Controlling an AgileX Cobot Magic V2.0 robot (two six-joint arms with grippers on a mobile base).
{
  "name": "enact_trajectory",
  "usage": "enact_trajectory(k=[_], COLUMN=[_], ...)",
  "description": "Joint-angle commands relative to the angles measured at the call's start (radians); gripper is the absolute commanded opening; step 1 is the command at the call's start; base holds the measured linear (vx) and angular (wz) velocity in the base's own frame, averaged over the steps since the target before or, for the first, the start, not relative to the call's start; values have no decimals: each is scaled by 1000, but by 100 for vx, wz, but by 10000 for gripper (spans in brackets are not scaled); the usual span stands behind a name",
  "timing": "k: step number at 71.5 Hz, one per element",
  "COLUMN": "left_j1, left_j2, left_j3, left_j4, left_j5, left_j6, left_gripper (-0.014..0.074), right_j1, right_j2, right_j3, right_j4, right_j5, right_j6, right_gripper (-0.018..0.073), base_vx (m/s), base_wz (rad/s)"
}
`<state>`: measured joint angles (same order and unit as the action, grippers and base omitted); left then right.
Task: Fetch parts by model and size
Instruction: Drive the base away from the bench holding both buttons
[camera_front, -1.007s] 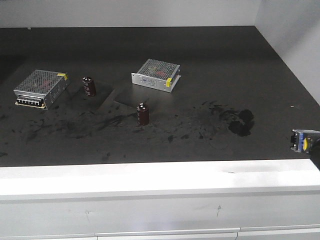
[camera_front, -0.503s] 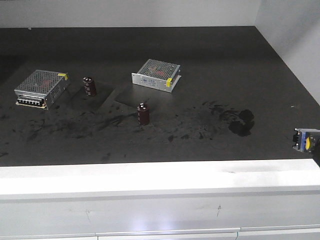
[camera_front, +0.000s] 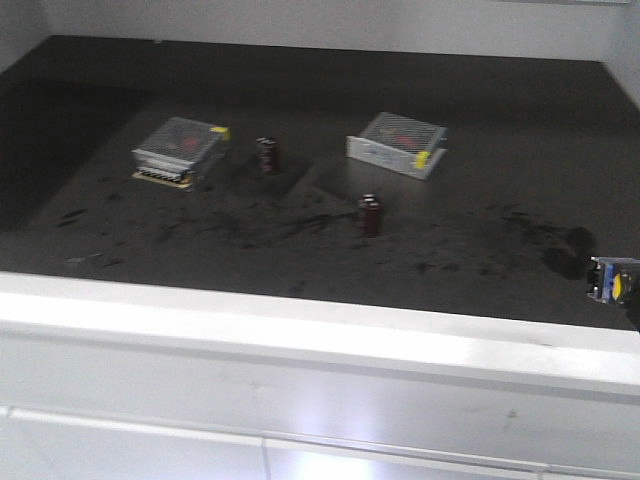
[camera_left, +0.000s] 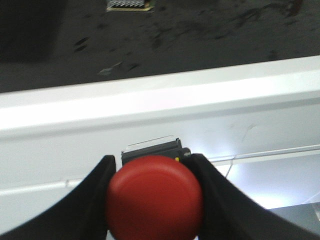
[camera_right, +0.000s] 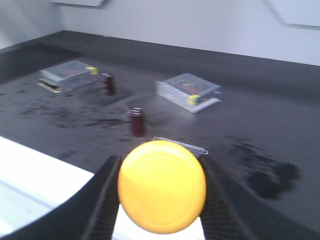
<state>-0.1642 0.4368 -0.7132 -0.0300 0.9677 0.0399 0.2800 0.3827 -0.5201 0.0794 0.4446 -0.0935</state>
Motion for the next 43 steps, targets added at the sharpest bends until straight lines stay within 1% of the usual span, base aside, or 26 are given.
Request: enact_trajectory(k=[1, 27, 43], left_j1=[-5, -5, -5], left_j2=[7, 7, 7], left_j3=[-22, -22, -22], left_j4=[-6, -6, -6], left_j5=[-69, -69, -69], left_j6=[-1, -1, -1], left_gripper=[-6, -6, -6], right_j1=[-4, -4, -4], right_j2=[7, 7, 7], right_j3=[-28, -28, -28], right_j4=[-3, -3, -3], right_j5=[-86, -86, -86], right_j6=[-3, -3, -3], right_gripper=[-10, -10, -10], base_vx=[-8, -7, -4], base_wz=[58, 70, 62])
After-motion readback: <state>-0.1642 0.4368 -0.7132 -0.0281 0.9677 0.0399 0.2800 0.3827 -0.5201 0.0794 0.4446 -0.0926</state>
